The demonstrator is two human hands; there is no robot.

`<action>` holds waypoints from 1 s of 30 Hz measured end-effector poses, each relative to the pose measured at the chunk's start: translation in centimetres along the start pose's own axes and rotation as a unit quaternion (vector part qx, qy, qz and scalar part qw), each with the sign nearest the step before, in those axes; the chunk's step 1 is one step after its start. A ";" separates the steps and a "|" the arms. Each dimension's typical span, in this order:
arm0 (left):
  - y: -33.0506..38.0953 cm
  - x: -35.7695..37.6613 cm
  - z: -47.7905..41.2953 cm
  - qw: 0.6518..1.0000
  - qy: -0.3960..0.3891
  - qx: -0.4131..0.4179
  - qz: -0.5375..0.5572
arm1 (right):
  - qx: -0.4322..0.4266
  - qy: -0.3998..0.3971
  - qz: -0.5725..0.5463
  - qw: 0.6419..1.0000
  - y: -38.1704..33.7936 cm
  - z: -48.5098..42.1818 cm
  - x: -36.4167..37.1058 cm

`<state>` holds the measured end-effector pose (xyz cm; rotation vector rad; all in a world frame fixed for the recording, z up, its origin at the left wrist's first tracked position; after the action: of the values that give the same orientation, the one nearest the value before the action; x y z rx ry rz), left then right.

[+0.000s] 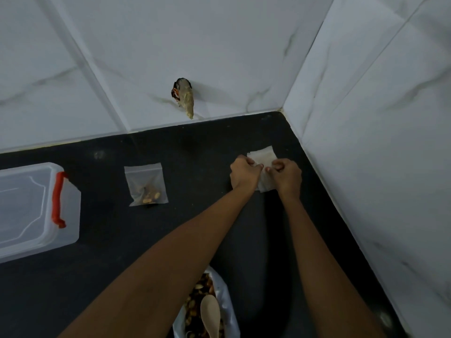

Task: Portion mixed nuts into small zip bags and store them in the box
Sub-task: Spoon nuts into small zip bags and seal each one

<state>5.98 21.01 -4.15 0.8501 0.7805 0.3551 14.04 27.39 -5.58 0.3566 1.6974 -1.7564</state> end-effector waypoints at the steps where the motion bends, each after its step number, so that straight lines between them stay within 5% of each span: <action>1: 0.0 0.1 -0.1 1.000 -0.002 -0.002 0.001 | 0.001 0.001 0.000 1.000 0.0 0.0 0.0; 13: -0.1 -1.2 0.2 0.978 -0.093 -0.052 0.180 | -0.007 -0.003 -0.082 0.997 -0.8 -0.1 -1.7; 30: -1.0 -10.5 8.6 0.977 -0.158 0.064 0.132 | 0.017 -0.073 -0.209 0.975 -5.4 8.7 -4.9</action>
<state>5.20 9.78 3.54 1.1052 0.3985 0.3947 16.45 20.05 2.68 -0.1277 1.7244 -2.0530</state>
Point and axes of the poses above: each hand's wrist, its own z-axis away from the middle knuckle, its own x-axis out of the palm, y = z × x, the point moved 1 cm from there along -z, towards the middle knuckle, and after that the axes turned 9 degrees about -z, right-handed, at the moved point
